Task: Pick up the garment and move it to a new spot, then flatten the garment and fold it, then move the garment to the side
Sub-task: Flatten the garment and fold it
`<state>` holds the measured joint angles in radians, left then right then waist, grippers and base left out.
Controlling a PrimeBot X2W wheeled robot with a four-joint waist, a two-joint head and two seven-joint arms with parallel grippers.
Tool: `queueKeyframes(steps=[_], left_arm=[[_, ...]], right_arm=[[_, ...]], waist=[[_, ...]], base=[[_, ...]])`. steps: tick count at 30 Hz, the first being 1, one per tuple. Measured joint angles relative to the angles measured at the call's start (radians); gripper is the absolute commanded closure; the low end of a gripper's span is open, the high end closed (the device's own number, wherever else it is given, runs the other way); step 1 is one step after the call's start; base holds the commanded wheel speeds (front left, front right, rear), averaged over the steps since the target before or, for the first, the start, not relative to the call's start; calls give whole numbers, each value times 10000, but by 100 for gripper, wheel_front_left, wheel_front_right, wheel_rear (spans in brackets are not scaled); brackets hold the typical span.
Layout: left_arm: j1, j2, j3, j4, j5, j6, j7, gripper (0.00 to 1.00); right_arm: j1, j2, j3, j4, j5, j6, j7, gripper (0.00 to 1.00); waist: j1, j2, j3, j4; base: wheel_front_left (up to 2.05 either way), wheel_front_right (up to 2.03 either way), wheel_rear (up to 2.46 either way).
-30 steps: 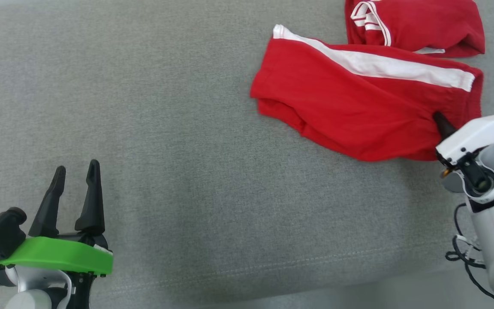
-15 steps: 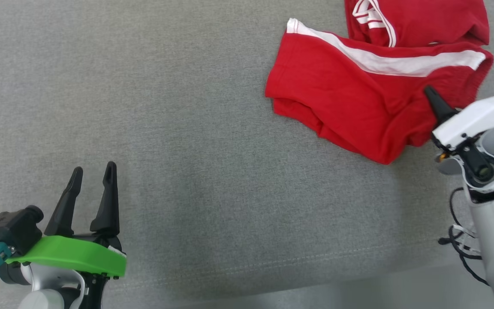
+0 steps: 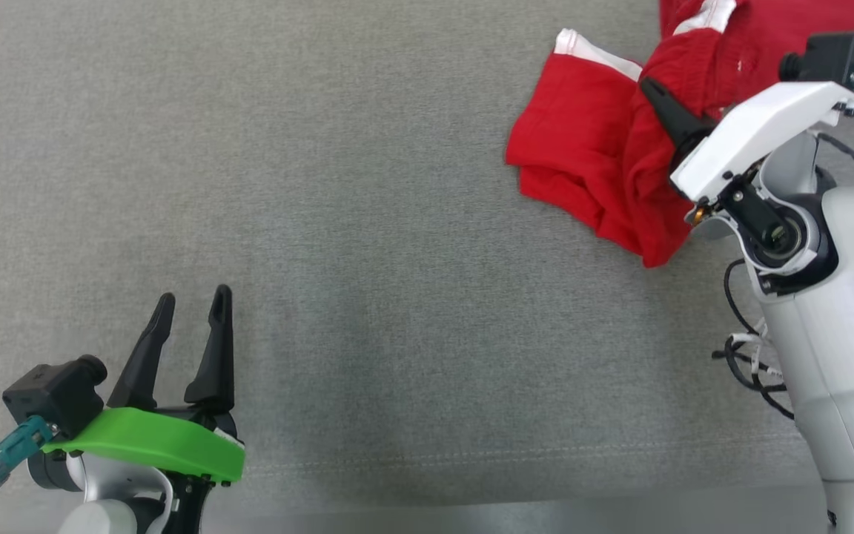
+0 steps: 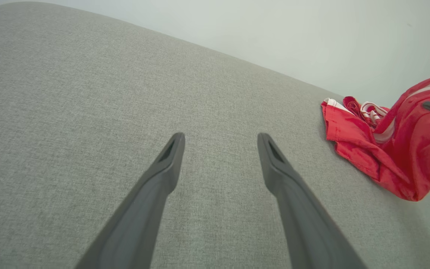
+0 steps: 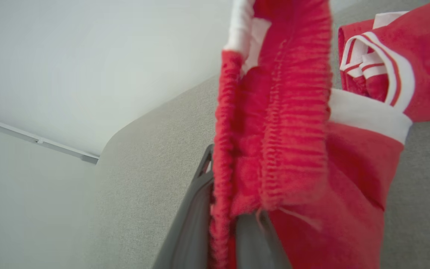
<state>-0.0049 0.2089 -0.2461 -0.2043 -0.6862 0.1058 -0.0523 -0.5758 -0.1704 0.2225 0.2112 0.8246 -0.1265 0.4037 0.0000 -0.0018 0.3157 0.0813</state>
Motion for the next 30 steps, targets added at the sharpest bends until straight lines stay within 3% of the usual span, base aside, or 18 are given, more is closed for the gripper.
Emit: queueKeyframes(steps=[15,16,17,30], left_arm=[[-332,-50,-251,123,21,-100,75,0],[-359,-50,-245,148,21,-100,75,0],[-374,-50,-245,176,21,-100,75,0],[-379,-117,-224,602,21,-102,-27,0]], right_arm=[[-779,516,-1020,1712,-1513,0,151,100],[-801,560,-984,1756,-1576,0,150,78],[-829,600,-941,1789,-1682,0,134,0],[-1186,763,-255,2057,-2452,0,19,0]], waist=[[0,0,484,962],[0,0,501,998],[0,0,513,1025],[0,0,33,1011]], base=[[0,0,0],[0,0,0],[0,0,0],[0,0,0]])
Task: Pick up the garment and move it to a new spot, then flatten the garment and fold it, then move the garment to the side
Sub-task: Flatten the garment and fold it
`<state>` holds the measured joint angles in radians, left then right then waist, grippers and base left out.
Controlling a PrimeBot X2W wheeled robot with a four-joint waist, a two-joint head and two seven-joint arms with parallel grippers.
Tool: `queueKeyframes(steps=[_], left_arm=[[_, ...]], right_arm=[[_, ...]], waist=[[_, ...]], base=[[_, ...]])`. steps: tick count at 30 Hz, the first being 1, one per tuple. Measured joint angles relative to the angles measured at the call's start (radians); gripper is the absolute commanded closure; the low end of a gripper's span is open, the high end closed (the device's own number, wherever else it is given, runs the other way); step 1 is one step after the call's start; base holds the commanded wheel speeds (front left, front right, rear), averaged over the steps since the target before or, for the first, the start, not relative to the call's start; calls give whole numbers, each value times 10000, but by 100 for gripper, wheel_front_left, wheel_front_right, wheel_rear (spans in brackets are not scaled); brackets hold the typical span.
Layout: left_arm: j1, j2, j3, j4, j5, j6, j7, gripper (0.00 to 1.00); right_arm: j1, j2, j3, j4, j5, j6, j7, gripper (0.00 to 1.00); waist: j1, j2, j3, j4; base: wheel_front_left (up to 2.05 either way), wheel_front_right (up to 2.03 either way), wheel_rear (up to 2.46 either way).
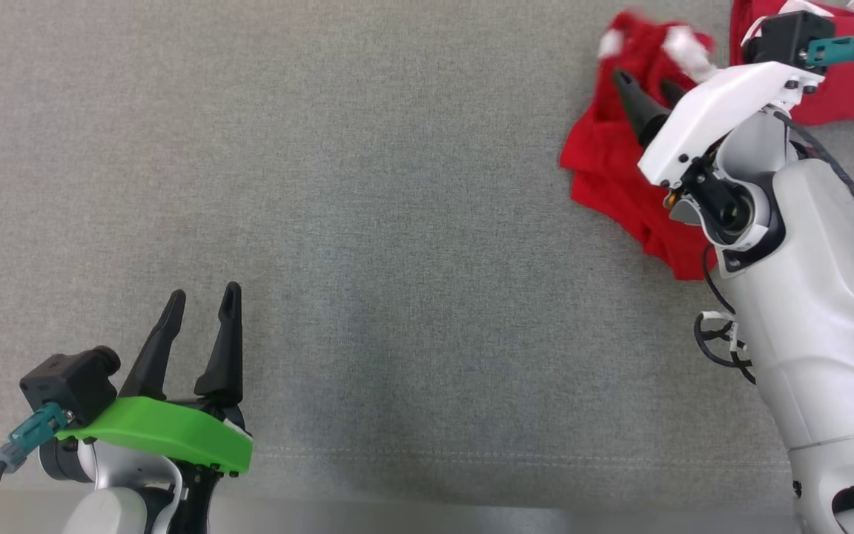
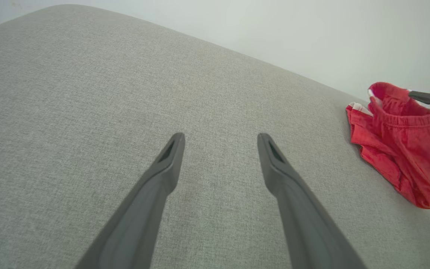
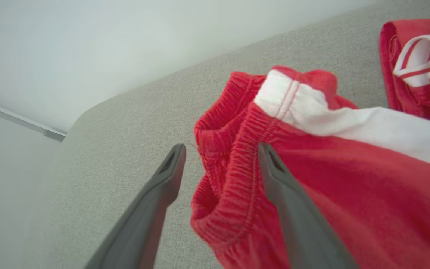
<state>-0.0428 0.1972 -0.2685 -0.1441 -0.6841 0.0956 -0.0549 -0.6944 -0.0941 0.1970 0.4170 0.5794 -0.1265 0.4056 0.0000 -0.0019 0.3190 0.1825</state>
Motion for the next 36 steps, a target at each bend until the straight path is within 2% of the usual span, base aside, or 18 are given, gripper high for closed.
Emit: queueKeyframes(steps=[9,13,17,23,28,31,36], left_arm=[[2,-27,44,12,-2,0,-58,0],[8,-25,109,65,-2,0,-119,0],[13,-25,167,59,-2,0,-213,0],[92,12,391,36,13,2,-313,0],[505,12,395,19,25,8,-339,0],[615,12,420,8,65,12,-364,0],[1011,-8,407,-102,98,23,-412,0]], right_arm=[[-200,0,253,-10,-443,0,-40,0],[-198,36,228,-178,-426,0,-458,0],[-60,150,-280,-566,90,0,-1055,0],[1254,178,-384,-1170,71,44,-2161,0],[2267,-314,-681,-1676,-345,127,-2997,0],[3127,-69,-1315,-1774,226,102,-3229,0],[4470,449,-2153,-1762,1910,84,-3271,0]], waist=[[0,0,-234,-53],[0,0,-331,-99],[0,0,-542,-151],[0,0,-958,-412],[0,0,-1257,-700],[0,0,-1443,-870],[0,0,-1682,-1177]], base=[[0,0,0],[0,0,0],[0,0,0],[0,0,0],[0,0,0],[0,0,0],[0,0,0]])
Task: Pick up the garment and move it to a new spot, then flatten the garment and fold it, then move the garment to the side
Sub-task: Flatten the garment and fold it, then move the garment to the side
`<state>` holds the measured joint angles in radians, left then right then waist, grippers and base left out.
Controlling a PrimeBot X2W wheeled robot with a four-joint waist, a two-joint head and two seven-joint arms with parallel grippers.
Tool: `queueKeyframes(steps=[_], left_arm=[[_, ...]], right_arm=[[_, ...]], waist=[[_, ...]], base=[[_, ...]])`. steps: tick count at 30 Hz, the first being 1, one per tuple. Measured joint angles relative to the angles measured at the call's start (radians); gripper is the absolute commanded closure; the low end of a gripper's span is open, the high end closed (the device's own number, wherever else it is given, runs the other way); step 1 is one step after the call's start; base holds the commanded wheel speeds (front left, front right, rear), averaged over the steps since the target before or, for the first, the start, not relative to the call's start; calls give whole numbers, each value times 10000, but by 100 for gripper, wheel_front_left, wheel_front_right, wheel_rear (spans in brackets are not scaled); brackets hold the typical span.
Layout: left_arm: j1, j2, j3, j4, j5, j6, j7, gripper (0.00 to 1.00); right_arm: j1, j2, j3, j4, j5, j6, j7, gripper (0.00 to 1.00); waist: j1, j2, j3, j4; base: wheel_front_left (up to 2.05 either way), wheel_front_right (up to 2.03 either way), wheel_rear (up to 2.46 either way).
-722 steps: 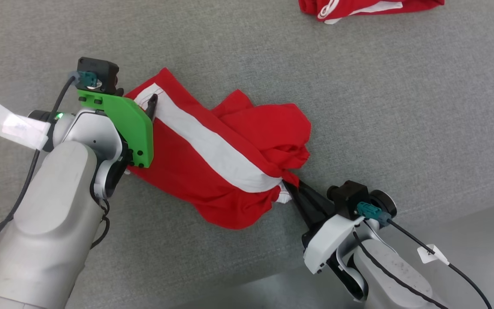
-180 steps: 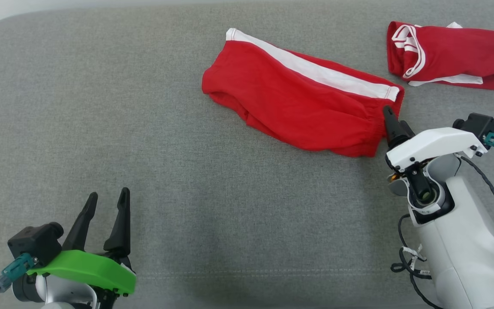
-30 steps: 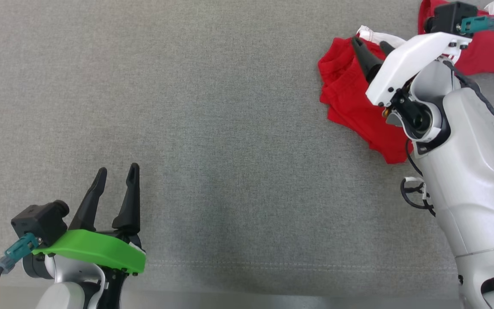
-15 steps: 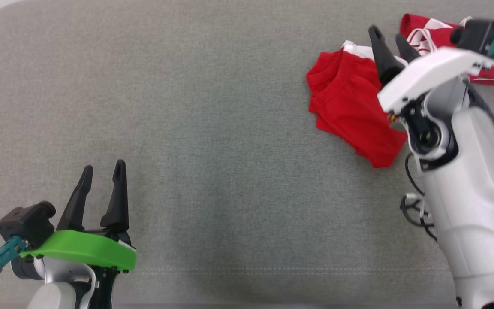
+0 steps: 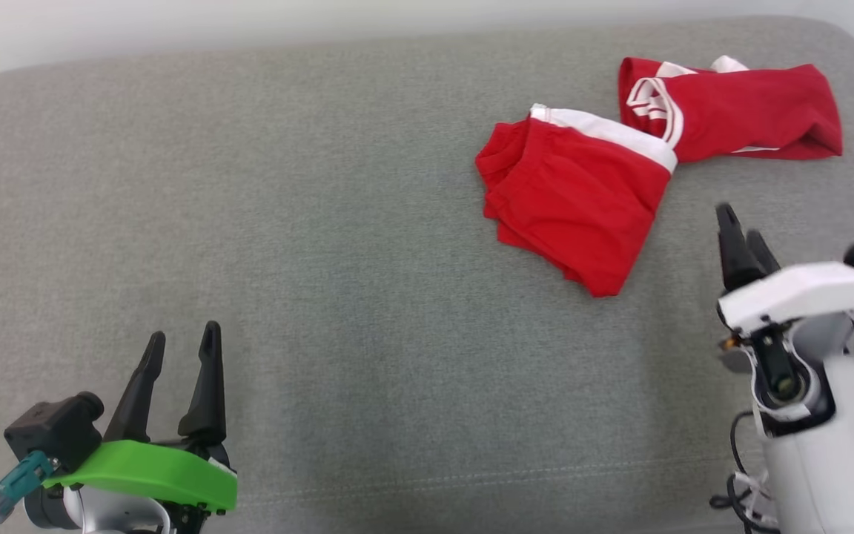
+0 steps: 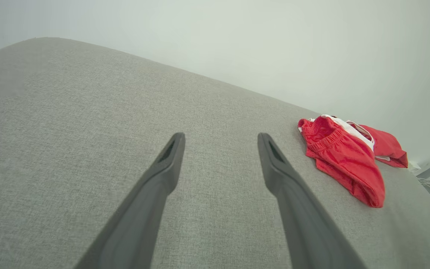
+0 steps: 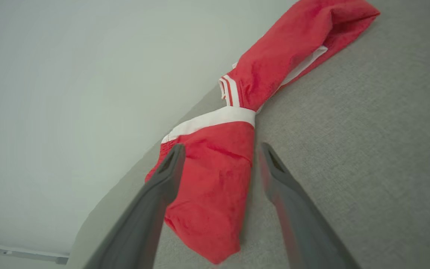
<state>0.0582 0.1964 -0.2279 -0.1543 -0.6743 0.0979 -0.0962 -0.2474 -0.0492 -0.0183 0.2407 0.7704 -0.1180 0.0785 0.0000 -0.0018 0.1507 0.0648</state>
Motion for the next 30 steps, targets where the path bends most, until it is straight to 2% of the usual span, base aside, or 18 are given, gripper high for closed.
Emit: queueKeyframes(steps=[6,18,30], left_arm=[[36,2,-151,-268,42,6,142,0],[23,13,-374,-596,192,6,368,0],[-203,82,-424,-1068,313,81,560,0]], right_arm=[[481,36,-412,0,1039,-54,13,0],[470,36,-10,33,1081,-54,378,0],[-158,35,-244,347,1720,-58,616,0]], waist=[[0,0,25,-179],[0,0,411,150],[0,0,986,719]], base=[[0,0,0],[0,0,0],[0,0,0]])
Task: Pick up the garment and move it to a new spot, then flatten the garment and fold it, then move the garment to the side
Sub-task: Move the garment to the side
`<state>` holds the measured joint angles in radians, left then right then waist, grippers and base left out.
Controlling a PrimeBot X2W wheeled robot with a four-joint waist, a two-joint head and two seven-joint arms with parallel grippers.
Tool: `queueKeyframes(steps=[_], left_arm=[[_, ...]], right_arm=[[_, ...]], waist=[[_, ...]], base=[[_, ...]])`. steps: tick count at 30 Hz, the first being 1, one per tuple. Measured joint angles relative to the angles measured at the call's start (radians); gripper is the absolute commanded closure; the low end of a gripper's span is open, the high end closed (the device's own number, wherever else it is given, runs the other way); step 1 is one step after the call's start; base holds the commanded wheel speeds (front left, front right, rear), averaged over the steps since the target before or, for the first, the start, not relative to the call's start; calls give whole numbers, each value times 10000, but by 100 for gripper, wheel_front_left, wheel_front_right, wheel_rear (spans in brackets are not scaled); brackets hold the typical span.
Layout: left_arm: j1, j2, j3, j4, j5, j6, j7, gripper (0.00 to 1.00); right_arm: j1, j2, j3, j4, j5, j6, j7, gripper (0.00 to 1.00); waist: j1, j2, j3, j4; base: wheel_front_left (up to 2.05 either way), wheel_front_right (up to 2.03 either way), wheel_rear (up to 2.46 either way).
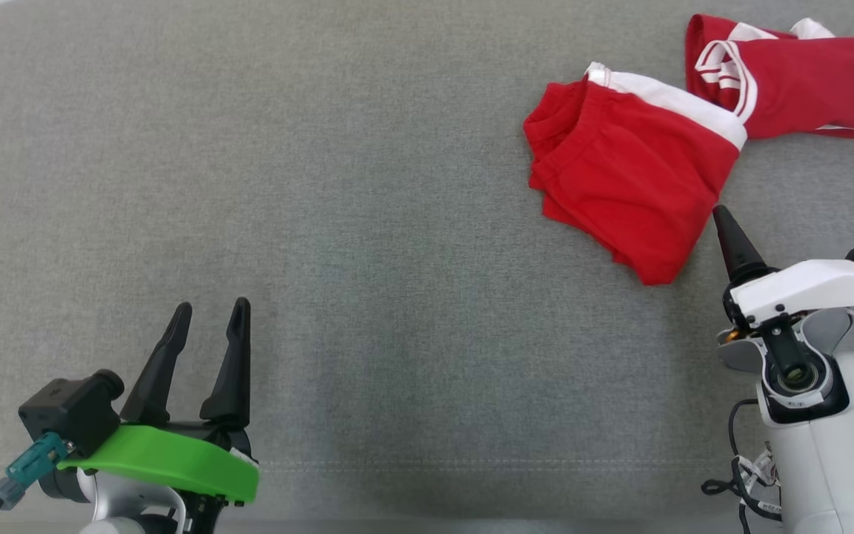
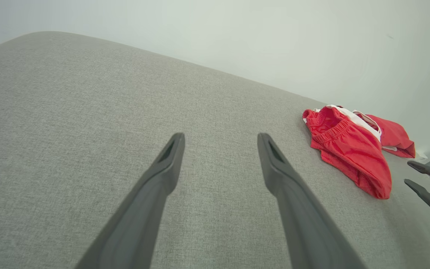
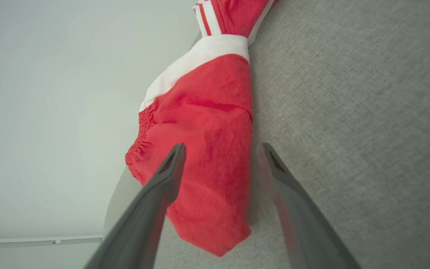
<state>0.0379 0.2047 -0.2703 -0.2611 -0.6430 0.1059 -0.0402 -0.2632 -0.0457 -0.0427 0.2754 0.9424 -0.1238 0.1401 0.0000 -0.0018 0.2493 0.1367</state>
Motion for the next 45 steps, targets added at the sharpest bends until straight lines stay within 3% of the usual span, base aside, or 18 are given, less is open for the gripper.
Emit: queueKeyframes(steps=[12,25,26,27,28,29,39,45], left_arm=[[-198,4,73,-192,90,2,144,0],[-546,-73,33,-286,244,10,217,0],[-573,-98,25,-278,244,10,217,0],[-589,-132,19,-276,244,10,217,0],[-596,-174,8,-245,244,10,217,0],[-605,-221,-17,-188,244,10,215,0],[-712,-573,-228,297,174,10,71,0],[-800,-640,-311,568,123,-10,29,0]], right_arm=[[-609,-8,-500,497,725,-12,25,0],[-1688,-79,-343,780,1072,19,27,0],[-1769,-98,-255,813,1001,56,29,18],[-1849,-130,-161,821,924,109,31,55],[-1945,-171,-67,846,838,138,33,81],[-2031,-230,46,863,734,211,44,100],[-3025,-1559,2295,890,-1469,792,1103,100],[-4158,-2826,3070,953,-2334,706,2786,100]], waist=[[0,0,640,482],[0,0,1172,881],[0,0,1194,914],[0,0,1218,943],[0,0,1237,974],[0,0,1248,1006],[0,0,1030,1264],[0,0,826,1558]], base=[[0,0,0],[0,0,0],[0,0,0],[0,0,0],[0,0,0],[0,0,0],[0,0,0],[0,0,0]])
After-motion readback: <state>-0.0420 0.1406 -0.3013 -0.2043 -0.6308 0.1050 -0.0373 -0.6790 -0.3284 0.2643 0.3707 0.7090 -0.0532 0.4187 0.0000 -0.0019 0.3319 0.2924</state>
